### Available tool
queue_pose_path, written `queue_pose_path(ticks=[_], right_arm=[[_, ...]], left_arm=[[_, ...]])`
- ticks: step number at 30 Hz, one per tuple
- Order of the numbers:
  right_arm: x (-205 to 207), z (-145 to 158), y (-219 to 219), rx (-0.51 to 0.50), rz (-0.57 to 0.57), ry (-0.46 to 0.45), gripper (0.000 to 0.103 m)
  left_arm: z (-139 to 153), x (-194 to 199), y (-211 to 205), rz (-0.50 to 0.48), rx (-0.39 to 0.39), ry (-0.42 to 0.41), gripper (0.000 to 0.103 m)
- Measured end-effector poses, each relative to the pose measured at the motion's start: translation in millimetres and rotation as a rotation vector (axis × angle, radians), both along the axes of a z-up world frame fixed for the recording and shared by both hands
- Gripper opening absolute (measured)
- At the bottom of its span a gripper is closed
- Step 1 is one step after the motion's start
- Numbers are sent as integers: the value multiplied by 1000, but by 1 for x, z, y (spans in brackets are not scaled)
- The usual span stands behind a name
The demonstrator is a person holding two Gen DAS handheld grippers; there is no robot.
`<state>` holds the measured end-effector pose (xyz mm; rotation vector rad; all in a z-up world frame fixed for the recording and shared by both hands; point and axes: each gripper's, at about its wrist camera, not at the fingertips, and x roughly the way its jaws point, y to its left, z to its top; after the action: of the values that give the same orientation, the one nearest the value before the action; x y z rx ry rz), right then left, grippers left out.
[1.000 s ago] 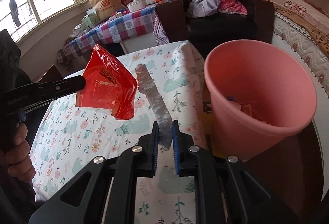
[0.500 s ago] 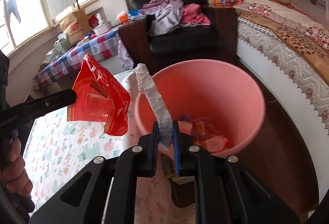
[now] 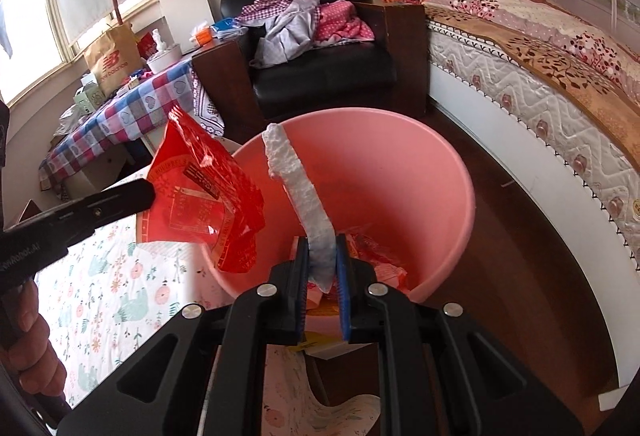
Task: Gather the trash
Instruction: 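Carry the red bag and white strip over the pink bucket, then open the left tool to drop the red bag while the right tool drops the strip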
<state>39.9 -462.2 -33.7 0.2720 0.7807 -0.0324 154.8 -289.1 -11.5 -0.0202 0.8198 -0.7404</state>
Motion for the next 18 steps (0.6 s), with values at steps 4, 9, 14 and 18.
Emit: queue_pose_path(ticks=[4,9,14,18], right_arm=[[3,-3,-3,2,-11,6,13],[7,-7,-5,-2,-13,16,13],[8,-11,-5,-5,-19,22,13],[8,-10,-6,-8,-23,21,13]], left_arm=[[-9,4,-6,1,16,12,2],[-16,5,-11,-5,27,17,2],[-20,4,-15,-10,41,18,2],[-22,4,-18,-12,43,22,2]])
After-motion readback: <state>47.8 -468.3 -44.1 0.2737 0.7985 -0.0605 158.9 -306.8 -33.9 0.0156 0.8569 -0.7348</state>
